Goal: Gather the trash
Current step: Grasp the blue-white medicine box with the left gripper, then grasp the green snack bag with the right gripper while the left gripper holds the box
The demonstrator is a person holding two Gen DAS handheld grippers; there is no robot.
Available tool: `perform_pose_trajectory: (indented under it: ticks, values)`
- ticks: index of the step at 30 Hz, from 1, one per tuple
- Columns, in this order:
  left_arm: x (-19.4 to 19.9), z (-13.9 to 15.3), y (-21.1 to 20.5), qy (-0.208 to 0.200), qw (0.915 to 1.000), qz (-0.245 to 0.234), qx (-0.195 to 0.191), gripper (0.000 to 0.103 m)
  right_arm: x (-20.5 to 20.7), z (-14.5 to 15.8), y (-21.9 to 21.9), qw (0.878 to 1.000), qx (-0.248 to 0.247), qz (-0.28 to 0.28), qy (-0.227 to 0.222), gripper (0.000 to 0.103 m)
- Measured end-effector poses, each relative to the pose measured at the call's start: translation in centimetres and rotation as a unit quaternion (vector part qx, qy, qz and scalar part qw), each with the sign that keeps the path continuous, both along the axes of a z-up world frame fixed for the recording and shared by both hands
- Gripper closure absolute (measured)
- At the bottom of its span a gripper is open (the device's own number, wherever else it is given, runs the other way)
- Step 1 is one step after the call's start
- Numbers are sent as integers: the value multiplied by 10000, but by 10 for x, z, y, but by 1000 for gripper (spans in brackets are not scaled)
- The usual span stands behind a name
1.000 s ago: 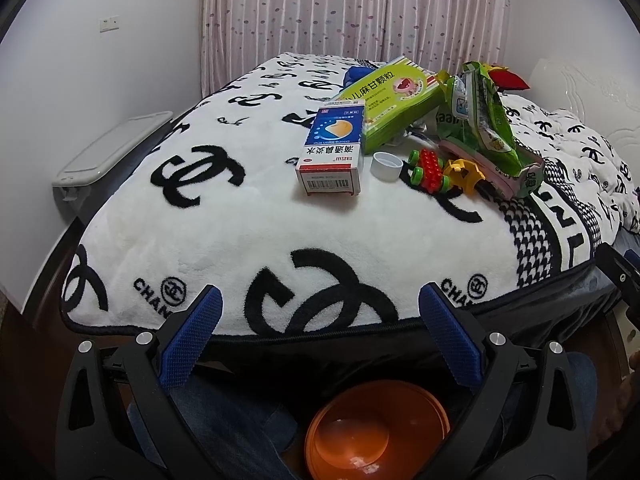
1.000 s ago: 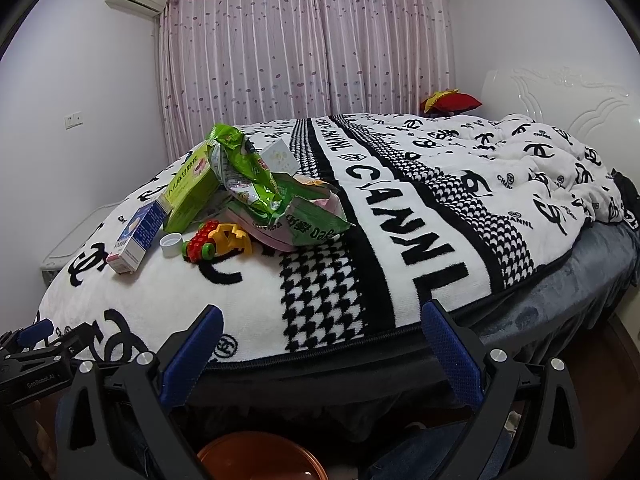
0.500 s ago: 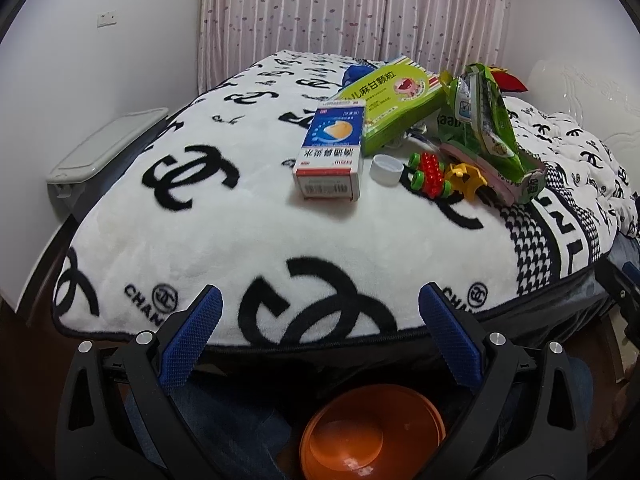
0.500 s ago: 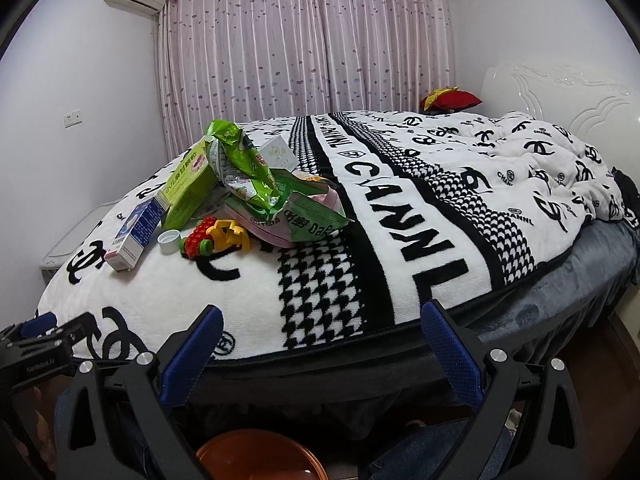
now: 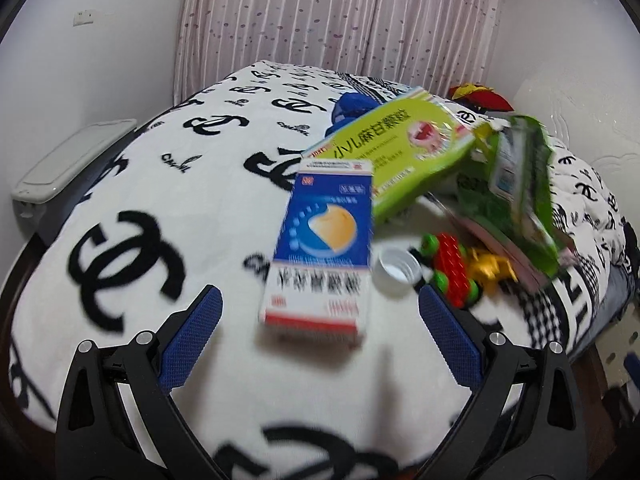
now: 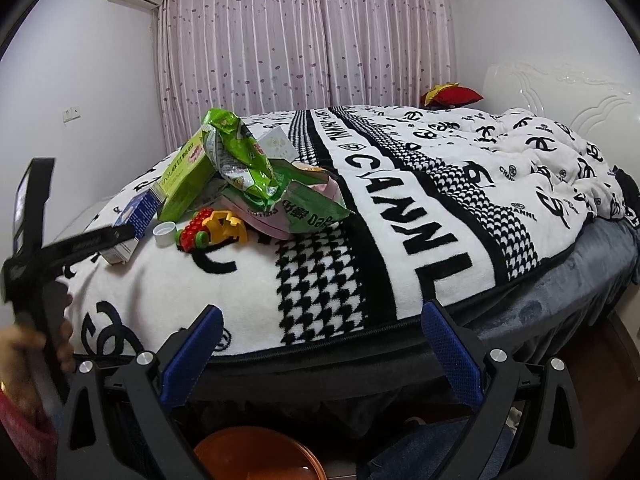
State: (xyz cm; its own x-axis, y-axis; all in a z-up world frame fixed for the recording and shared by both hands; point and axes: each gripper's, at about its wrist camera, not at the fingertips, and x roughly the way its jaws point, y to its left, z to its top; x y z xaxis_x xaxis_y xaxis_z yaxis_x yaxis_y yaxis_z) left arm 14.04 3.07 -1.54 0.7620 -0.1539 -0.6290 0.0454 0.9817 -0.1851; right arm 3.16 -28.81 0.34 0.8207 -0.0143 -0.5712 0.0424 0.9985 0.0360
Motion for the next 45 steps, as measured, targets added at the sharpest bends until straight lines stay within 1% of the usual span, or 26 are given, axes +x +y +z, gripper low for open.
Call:
perform_pose_trajectory:
  ticks: [2,3,4,5,7,12,16,20,23,25,27,29,30,32,34,36,38,39,41,42,43,45]
  values:
    - [11,-4,3,111,9999,-24,-83,9,1,-2,-1,10000,-5,-15,31,5]
    - [14,-5,3,145,9998,-52,-132,24,2,-2,-1,10000,-5,-17,41,5]
    - [18,-7,3,211,9996,-112,-131,43,3,-3,-1,10000,-8,-22,53,5]
    - [20,-9,2,274,9995,-128,-78,50,3,-3,-1,10000,-7,-27,59,5]
    - [19,-10,2,285,9995,-148,-33,50,3,-4,-1,10000,12,-18,75,5]
    - [4,-6,4,180,9993,-281,-160,50,2,-4,2,10000,-8,34,61,5]
    - [-27,7,-2,-75,9989,-451,-72,50,3,-4,4,10000,4,95,26,5]
    - [-66,19,-8,-345,9976,-603,23,50,11,5,9,9993,-167,223,-263,5]
    - [-89,22,-12,-415,9970,-641,82,50,30,18,15,9977,-283,408,-468,5]
    - [-103,23,-12,-451,9968,-655,102,50,52,28,22,9950,-374,675,-639,5]
    - [-114,22,-10,-442,9966,-696,23,50,75,36,32,9919,-476,944,-702,5]
    - [-122,21,-8,-436,9967,-681,27,50,96,42,42,9884,-554,1219,-718,5]
    - [-126,20,-6,-418,9968,-673,38,50,106,45,47,9872,-618,1271,-736,5]
    - [-130,20,-2,-401,9971,-650,-4,50,131,49,60,9833,-868,1430,-720,5]
    - [-133,20,4,-384,9974,-608,4,50,149,50,68,9818,-989,1505,-610,5]
    - [-135,20,7,-382,9978,-545,20,50,164,49,73,9811,-1006,1591,-449,5]
    - [-135,20,11,-331,9982,-505,-17,50,176,45,77,9822,-1108,1487,-296,11]
    - [-135,19,12,-300,9983,-493,-42,50,182,42,80,9819,-1208,1444,-206,19]
    - [-136,20,14,-273,9985,-463,-68,50,187,36,82,9817,-1243,1444,-37,43]
    - [-136,20,15,-278,9986,-444,-40,50,190,34,82,9819,-1203,1462,90,58]
    - [-137,21,15,-295,9986,-437,-15,50,191,34,79,9841,-1042,1431,157,58]
    - [-140,23,15,-329,9985,-427,9,50,187,40,73,9859,-779,1482,62,60]
